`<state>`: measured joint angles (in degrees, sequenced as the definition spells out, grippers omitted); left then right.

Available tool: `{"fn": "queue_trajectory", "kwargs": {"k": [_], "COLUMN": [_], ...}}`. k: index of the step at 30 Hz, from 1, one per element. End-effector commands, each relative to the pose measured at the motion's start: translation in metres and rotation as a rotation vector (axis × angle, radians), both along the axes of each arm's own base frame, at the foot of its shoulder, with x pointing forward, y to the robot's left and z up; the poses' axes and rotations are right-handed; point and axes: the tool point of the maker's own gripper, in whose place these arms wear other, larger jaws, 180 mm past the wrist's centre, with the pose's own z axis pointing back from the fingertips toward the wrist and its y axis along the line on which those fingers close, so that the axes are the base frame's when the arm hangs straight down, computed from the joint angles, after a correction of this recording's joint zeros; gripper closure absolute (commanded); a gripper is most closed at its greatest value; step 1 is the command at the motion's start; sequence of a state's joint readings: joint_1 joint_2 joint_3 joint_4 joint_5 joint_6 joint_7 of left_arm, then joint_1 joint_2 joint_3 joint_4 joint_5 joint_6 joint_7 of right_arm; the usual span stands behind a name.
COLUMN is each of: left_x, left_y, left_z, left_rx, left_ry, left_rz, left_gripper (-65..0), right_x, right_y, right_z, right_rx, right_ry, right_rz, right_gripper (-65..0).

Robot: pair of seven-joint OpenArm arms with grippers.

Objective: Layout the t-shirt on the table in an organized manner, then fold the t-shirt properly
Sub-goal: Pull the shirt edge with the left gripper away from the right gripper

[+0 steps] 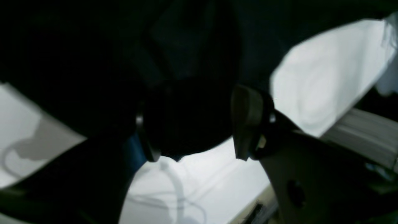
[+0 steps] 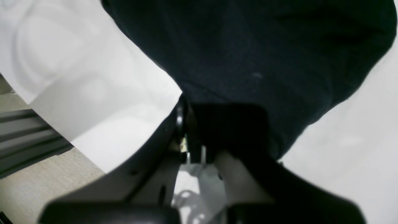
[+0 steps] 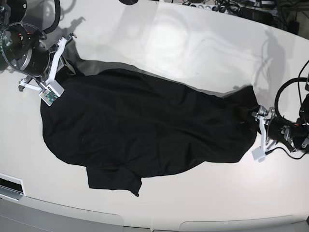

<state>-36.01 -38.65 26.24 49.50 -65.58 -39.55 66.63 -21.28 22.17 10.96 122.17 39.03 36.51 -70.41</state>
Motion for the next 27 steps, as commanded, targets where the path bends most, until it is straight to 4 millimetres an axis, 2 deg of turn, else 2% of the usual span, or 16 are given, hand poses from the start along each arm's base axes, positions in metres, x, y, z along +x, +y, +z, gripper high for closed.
{"fn": "queue_trajectory", "kwargs": {"k": [1, 4, 9, 13, 14, 15, 17, 19, 21, 24, 27], "left_x": [0.01, 0.001, -0.014, -0.013, -0.012, -0.013, -0.015, -0.014, -0.007, 0.015, 0.042], "left_y": [0.004, 0.0, -0.01, -0.012, -0.013, -0.014, -0.015, -0.015, -0.017, -0.019, -0.006], "left_z": [0.013, 0.002, -0.031, -0.046, -0.047, -0.049, -0.049, -0.044, -0.031, 0.002, 0.036], "left_rx": [-0.008, -0.013, 0.01, 0.072, 0.079, 0.083, 0.091, 0.095, 0.078, 0.026, 0.008], "left_ry": [-0.042, -0.02, -0.034, -0.055, -0.053, -0.05, -0.03, -0.012, -0.015, -0.091, -0.196], "left_rz": [0.005, 0.004, -0.007, -0.003, 0.003, -0.003, -0.016, -0.026, -0.03, -0.041, -0.002], "left_gripper": [-34.5, -34.5, -34.5, -34.3, -31.4, -23.2, 0.0, 0.0, 0.0, 0.0, 0.0], "right_x": [0.004, 0.004, 0.004, 0.004, 0.004, 0.004, 0.005, 0.005, 0.005, 0.004, 0.004], "right_y": [0.001, 0.001, 0.001, 0.001, 0.001, 0.001, 0.001, 0.001, 0.001, 0.0, -0.002], "right_z": [0.008, 0.008, 0.008, 0.008, 0.008, 0.008, 0.008, 0.008, 0.008, 0.008, 0.007], "right_rx": [0.009, 0.009, 0.009, 0.009, 0.01, 0.01, 0.01, 0.009, 0.009, 0.008, -0.002], "right_ry": [-0.033, -0.033, -0.033, -0.033, -0.033, -0.033, -0.032, -0.032, -0.033, -0.032, -0.026], "right_rz": [0.01, 0.009, 0.01, 0.01, 0.01, 0.009, 0.006, 0.006, 0.008, 0.007, 0.001], "right_gripper": [0.0, 0.0, 0.0, 0.0, 0.0, 0.0, 0.0, 0.0, 0.0, 0.0, 0.0]}}
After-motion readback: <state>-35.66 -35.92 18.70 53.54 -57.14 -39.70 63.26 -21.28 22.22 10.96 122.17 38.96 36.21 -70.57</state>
